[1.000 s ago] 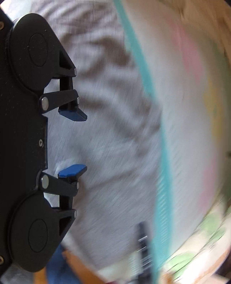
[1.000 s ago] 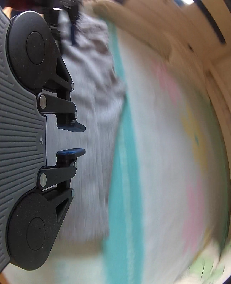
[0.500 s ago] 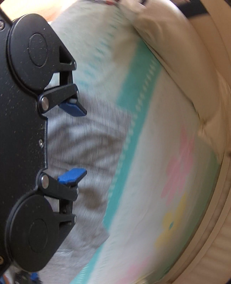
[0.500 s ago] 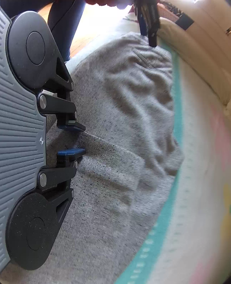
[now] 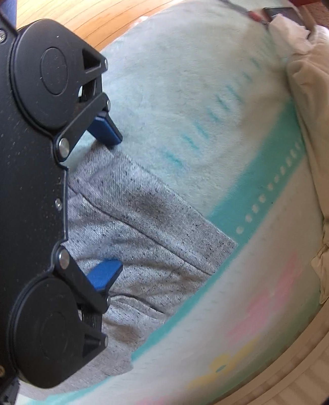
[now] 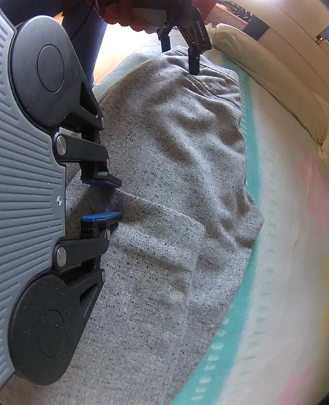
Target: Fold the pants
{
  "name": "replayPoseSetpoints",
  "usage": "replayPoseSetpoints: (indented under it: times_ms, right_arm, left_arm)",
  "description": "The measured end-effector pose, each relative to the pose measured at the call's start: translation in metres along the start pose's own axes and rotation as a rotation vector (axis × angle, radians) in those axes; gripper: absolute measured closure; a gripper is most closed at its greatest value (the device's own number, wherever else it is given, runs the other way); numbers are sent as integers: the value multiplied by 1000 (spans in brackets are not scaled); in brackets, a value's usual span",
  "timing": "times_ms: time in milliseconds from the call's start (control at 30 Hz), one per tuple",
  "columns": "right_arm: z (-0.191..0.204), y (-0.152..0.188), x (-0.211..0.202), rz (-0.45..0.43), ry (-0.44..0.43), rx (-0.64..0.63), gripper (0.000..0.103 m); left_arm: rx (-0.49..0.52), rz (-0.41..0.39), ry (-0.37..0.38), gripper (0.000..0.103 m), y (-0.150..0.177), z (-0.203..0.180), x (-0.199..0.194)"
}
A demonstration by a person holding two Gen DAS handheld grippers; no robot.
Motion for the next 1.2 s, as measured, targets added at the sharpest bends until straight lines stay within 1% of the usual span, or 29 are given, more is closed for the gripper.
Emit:
replayPoseSetpoints:
  times_ms: [133, 200, 267, 300, 333, 367, 400, 467, 500, 533, 567, 633, 667, 700, 767, 800, 900, 967, 1033, 1067, 1133, 1200]
  right_arm:
    - [1, 0, 0, -3, -2, 7, 83]
    - [1, -1, -1, -4, -4, 12, 83]
    - [1, -1, -1, -5, -3, 13, 83]
    - [1, -1, -1, -5, -3, 12, 83]
    - [2, -1, -2, -7, -4, 11, 83]
    - [2, -1, -3, -8, -4, 10, 83]
    - [3, -2, -4, -12, -6, 8, 83]
    - [6, -4, -10, -23, -21, 3, 83]
    - [8, -4, -14, -28, -35, 2, 83]
    - [9, -4, -18, -31, -48, 0, 83]
    - [9, -3, -21, -30, -57, -1, 83]
    - [7, 4, -20, 4, -54, -3, 83]
    - [6, 12, -16, 42, -53, -6, 83]
    - [7, 17, -12, 58, -60, -13, 84]
    - [12, 15, -15, 51, -66, -49, 84]
    - [15, 10, -18, 37, -86, -47, 84]
    - [11, -16, -26, -59, -126, 55, 84]
    - [2, -33, -24, -118, -97, 111, 84]
    - [-9, -44, -13, -144, -43, 138, 84]
    - [-15, -47, -6, -144, -18, 144, 84]
    - [-25, -44, 12, -111, 25, 147, 85]
    - [-27, -44, 16, -118, 19, 186, 87]
  left_arm:
    - [-16, -5, -17, 2, -1, -3, 8]
    - [-30, -22, -8, 3, -7, -7, 10]
    - [-6, -56, -4, 23, -11, -10, 4]
    - [14, -75, 12, 44, -13, -15, 1]
    - [27, -83, 39, 50, -14, -19, -2]
    - [40, -98, 47, 56, -15, -22, -5]
    - [56, -112, 57, 58, -16, -25, -9]
    - [83, -148, 73, 66, -19, -32, -18]
    - [101, -167, 83, 70, -21, -37, -24]
    - [118, -193, 94, 78, -25, -42, -29]
    - [128, -210, 114, 80, -28, -45, -36]
    - [114, -222, 161, 80, -32, -51, -46]
    - [108, -225, 176, 81, -33, -53, -49]
    - [107, -227, 186, 81, -34, -54, -51]
    - [112, -227, 194, 81, -35, -56, -50]
    - [112, -228, 196, 81, -36, -57, -49]
    - [130, -237, 202, 81, -37, -60, -48]
    - [140, -246, 213, 81, -38, -62, -50]
    - [154, -256, 227, 81, -38, -66, -56]
    - [164, -262, 233, 81, -38, -69, -60]
    - [188, -275, 245, 81, -39, -75, -67]
    - [213, -290, 257, 82, -39, -81, -74]
Point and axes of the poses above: each gripper's, at about its wrist camera, not at the fingertips, and x roughly the way its jaws point, z to its left, y to its underside, the point moved 9 cm from there along x, roughly the way its jaws point, and after that the axes turned 14 degrees about -z, right-handed, at the moved point
